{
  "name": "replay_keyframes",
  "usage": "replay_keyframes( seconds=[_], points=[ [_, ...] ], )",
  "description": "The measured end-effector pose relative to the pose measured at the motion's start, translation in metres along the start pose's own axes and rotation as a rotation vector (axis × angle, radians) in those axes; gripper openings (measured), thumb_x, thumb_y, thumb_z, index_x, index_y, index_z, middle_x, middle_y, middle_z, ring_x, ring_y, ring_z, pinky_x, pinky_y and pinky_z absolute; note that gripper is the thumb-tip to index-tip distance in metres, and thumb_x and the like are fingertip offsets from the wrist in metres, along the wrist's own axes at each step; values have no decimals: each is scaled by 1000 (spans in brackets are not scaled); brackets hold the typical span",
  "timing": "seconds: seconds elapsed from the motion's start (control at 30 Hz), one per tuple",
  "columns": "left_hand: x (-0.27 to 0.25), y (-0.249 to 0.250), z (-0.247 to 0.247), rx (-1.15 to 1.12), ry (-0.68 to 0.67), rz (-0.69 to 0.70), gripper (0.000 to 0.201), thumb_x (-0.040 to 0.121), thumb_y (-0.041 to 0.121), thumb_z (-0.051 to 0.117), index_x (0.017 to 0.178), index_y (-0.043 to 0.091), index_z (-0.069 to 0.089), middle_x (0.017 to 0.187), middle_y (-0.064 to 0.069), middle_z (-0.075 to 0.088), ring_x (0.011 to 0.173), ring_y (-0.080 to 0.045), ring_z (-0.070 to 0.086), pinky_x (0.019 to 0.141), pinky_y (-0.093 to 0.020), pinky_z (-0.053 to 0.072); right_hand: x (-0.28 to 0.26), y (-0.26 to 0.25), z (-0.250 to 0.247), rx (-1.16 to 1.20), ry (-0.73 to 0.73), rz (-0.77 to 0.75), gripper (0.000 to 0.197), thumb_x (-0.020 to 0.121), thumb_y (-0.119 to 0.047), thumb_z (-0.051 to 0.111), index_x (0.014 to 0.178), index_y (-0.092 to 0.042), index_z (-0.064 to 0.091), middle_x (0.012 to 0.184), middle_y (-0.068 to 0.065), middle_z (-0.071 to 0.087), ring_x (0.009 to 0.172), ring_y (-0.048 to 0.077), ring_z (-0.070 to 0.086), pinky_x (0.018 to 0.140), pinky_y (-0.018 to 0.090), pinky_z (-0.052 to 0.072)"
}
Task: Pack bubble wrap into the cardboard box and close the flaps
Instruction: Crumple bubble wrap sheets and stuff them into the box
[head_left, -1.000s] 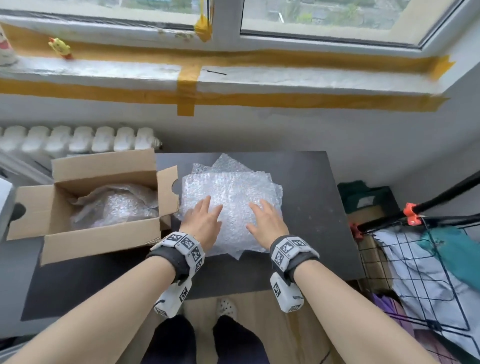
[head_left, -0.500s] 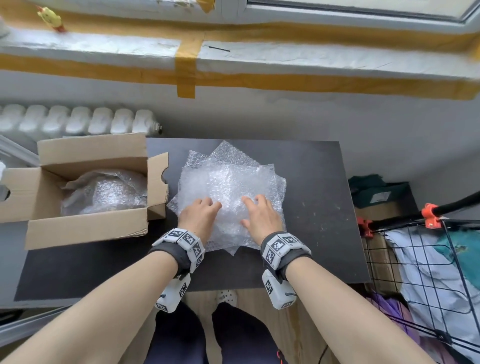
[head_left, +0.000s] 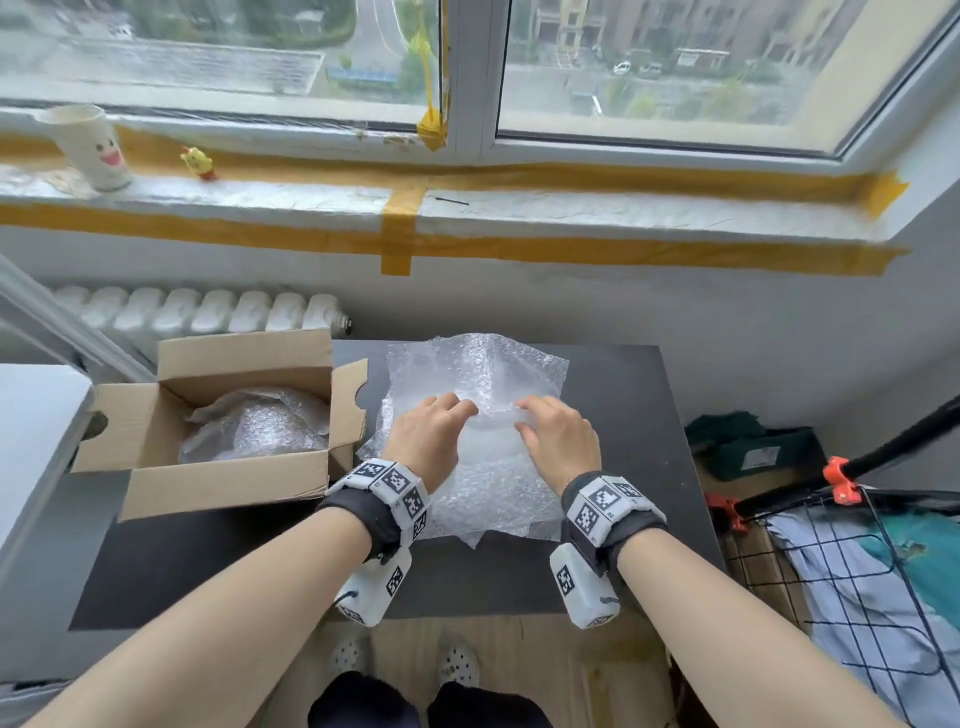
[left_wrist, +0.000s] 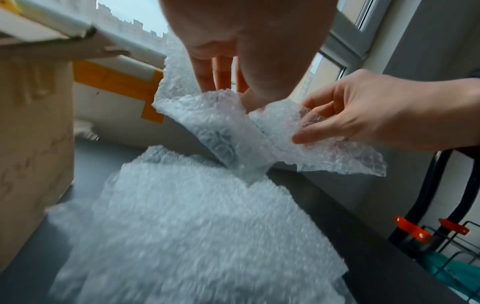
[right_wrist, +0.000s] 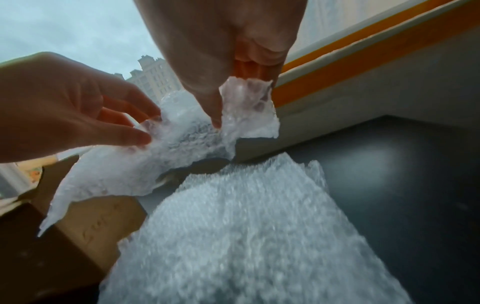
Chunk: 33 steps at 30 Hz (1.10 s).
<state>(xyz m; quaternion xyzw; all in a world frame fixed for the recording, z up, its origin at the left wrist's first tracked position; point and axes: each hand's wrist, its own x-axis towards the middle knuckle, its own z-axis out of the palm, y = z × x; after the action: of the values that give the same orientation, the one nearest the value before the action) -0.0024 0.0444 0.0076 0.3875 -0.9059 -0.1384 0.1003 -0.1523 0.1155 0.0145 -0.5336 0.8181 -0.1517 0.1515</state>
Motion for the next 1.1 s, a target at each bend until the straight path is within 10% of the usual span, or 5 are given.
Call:
replay_keyframes(
  seconds=[0.23,0.4,1.1],
  points=[
    [4,-6,-56,38,225,10,38,71,-14,64,98,12,69,89,-5,70,79,-26,67,51,-26,39,12,-49,-47,130,175,-88,26,89,-13,57,113,-18,65,112,6,67,102,31,63,83,35,49],
    [-14,-46,-91,33,275,-67,36,79,-11,57,106,11,66,96,-9,68,84,-29,64,63,-36,50,21,-105,-42,136,157,-204,28,89,-11,55,113,-19,65,110,6,67,100,31,63,81,35,49],
    [-107,-223,-111,67,5,-231,8,87,12,63,94,11,66,84,-5,68,76,-25,64,62,-34,51,22,-254,76,-95,-213,-234,38,91,-8,47,126,-20,51,121,5,59,108,26,58,80,31,45]
  ],
)
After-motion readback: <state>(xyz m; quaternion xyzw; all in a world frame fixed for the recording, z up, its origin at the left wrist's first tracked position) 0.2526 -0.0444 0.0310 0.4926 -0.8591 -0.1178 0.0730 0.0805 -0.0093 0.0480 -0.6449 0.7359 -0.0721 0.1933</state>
